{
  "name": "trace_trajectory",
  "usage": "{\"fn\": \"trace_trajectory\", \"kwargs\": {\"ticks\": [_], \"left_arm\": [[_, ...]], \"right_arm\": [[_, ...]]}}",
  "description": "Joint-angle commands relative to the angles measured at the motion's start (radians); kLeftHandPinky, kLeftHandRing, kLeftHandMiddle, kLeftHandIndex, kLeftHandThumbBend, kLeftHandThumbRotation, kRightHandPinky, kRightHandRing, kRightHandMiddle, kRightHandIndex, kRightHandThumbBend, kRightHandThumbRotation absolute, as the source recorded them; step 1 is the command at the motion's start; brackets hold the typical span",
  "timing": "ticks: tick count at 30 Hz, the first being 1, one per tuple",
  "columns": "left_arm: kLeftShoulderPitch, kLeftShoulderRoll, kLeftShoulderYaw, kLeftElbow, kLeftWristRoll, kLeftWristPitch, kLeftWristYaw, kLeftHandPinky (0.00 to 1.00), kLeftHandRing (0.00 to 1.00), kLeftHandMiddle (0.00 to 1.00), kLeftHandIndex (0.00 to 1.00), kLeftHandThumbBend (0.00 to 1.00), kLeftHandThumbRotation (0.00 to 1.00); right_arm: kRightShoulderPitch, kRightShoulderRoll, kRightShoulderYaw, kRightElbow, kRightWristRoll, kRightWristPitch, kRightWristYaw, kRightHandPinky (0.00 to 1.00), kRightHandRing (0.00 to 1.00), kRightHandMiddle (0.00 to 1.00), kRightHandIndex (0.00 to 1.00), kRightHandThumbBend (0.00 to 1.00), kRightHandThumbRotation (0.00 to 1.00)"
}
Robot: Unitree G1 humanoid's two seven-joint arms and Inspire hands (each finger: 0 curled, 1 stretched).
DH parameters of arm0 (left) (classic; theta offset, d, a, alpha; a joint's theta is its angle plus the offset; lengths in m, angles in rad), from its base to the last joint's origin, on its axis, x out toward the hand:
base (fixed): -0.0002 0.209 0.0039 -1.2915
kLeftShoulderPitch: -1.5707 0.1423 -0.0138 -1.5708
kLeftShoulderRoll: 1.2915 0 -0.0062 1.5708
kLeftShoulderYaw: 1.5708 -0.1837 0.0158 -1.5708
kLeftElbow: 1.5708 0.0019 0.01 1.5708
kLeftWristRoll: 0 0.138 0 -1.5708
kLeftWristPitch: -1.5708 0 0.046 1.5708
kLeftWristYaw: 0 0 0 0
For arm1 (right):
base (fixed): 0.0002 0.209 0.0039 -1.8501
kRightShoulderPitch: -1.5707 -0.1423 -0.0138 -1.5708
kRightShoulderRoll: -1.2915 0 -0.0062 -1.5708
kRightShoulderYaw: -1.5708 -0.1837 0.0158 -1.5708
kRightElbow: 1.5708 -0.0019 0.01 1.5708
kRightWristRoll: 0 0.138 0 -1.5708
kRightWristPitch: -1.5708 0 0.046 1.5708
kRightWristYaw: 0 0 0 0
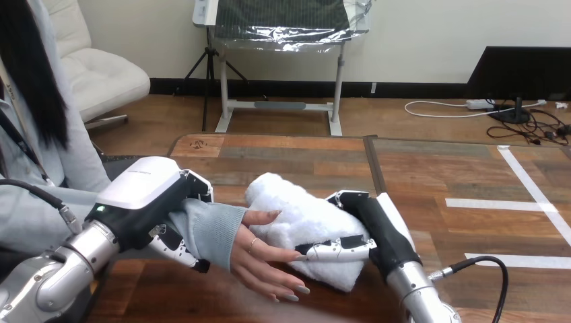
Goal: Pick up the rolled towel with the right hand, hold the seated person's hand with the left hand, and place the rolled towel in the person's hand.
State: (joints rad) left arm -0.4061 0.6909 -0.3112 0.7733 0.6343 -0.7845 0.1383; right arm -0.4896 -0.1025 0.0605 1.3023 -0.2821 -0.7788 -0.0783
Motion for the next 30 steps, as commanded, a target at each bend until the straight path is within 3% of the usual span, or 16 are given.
{"fn": "trace_trajectory", "kwargs": {"ticks": [1, 19, 30], "left_arm": [[-0.102, -0.038, 0.036, -0.079, -0.043, -0.019, 0.009, 0.22, 0.27, 0.33, 0.37, 1.00, 0.14], [-0.111, -0.049, 0.028, -0.053, -0.035, -0.030, 0.012, 0.23, 0.28, 0.34, 0.38, 1.00, 0.15], [-0.119, -0.060, 0.021, -0.028, -0.026, -0.037, 0.024, 0.24, 0.28, 0.34, 0.38, 1.00, 0.15]], "right_arm": [[0.005, 0.023, 0.019, -0.036, -0.002, -0.041, 0.010, 0.23, 0.28, 0.38, 0.44, 0.88, 0.03], [0.083, 0.034, 0.026, -0.140, 0.043, -0.141, 0.100, 0.24, 0.28, 0.38, 0.44, 0.87, 0.04], [0.163, 0.032, 0.040, -0.302, 0.084, -0.133, 0.174, 0.23, 0.27, 0.37, 0.45, 0.87, 0.05]]}}
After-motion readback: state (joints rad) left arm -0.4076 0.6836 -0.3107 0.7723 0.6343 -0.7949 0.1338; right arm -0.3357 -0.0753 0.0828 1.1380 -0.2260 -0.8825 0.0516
